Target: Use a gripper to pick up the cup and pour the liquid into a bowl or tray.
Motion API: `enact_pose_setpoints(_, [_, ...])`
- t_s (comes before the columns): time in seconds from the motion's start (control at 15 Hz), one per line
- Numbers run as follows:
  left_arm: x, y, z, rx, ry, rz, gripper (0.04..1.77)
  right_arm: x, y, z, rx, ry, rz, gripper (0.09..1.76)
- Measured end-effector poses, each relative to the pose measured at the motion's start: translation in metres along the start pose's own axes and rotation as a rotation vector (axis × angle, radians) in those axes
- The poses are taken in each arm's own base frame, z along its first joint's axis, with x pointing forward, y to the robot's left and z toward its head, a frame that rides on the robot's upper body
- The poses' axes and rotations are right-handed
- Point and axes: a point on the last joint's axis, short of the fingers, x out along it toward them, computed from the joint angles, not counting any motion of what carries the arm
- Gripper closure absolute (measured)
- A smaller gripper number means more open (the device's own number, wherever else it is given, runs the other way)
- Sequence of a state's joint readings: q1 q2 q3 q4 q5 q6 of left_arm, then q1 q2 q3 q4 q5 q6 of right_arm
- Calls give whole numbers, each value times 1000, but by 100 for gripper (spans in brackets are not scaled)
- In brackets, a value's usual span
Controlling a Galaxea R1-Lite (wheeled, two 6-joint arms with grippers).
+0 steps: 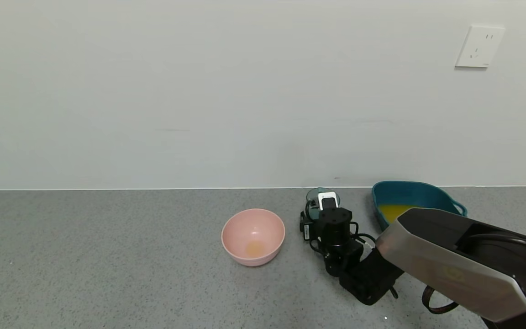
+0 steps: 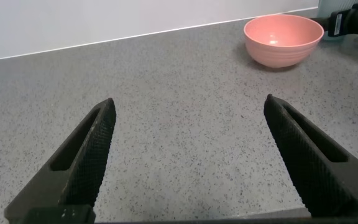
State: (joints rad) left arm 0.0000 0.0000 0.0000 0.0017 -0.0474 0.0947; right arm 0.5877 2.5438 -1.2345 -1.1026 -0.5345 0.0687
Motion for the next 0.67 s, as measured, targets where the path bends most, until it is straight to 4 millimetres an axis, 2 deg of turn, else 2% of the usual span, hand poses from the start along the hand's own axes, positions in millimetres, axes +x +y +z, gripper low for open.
enact_pose_setpoints(0.53, [0,0,0,0,0,0,9,-4,-2,8,8,9,1,20])
enact_pose_setpoints(0.67, [0,0,0,0,0,0,9,-7,-3,10,10,59,-1,19])
